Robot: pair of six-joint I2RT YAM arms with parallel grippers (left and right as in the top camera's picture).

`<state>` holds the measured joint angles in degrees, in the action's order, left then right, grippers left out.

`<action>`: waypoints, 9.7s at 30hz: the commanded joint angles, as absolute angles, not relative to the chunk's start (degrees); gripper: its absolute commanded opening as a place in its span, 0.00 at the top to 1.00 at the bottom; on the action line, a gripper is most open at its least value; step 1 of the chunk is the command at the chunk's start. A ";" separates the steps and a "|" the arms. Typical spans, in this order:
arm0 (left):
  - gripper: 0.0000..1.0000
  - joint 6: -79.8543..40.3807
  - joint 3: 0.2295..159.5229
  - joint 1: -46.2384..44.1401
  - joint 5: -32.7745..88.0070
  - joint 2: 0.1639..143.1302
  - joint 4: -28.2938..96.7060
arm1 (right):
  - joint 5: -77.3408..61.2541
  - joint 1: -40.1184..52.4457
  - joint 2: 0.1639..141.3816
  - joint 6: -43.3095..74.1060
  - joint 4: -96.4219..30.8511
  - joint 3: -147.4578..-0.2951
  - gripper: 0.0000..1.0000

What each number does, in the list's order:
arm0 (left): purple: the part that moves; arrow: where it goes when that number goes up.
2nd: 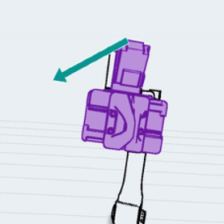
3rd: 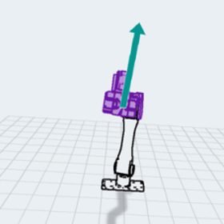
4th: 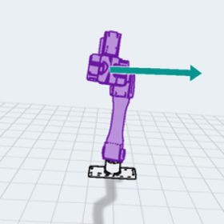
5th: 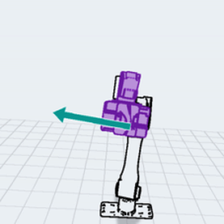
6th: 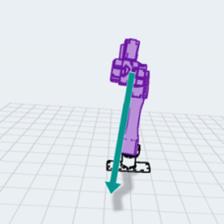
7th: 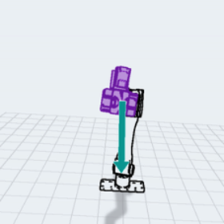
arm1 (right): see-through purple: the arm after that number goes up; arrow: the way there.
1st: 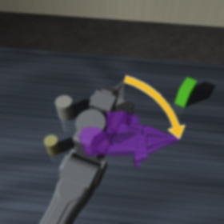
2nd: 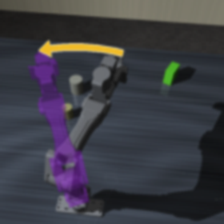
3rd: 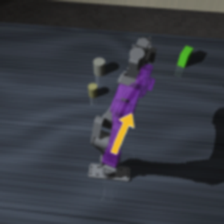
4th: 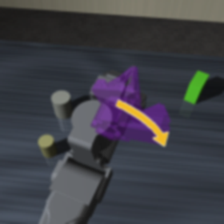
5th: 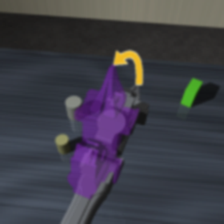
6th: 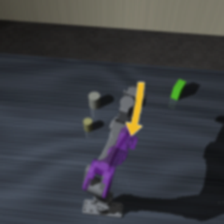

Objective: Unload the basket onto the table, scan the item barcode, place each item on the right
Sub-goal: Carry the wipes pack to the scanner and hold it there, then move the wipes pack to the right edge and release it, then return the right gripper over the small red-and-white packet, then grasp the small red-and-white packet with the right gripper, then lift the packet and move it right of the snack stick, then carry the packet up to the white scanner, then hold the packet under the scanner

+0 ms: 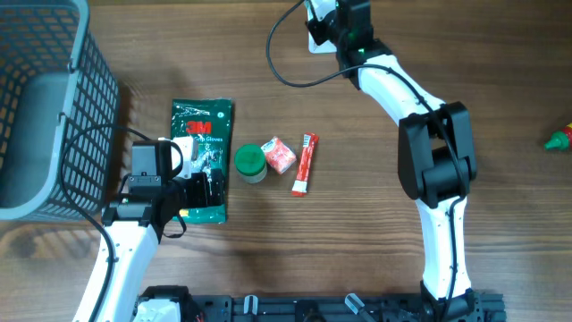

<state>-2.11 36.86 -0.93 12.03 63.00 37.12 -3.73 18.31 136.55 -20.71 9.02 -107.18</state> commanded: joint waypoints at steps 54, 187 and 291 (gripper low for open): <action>0.00 -2.63 36.84 -0.47 11.94 63.11 36.93 | -19.03 -11.29 117.32 35.53 -64.47 -109.03 0.00; 0.00 -2.63 36.84 -0.47 11.94 63.11 36.93 | -60.36 13.89 113.30 29.95 -84.05 -79.48 0.96; 0.00 -2.63 36.84 -0.47 11.97 63.11 36.93 | -0.80 13.32 135.57 3.36 36.97 -91.48 0.96</action>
<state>-2.11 36.86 -0.93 11.88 63.07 37.10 -3.11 13.50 133.49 5.87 36.51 -88.16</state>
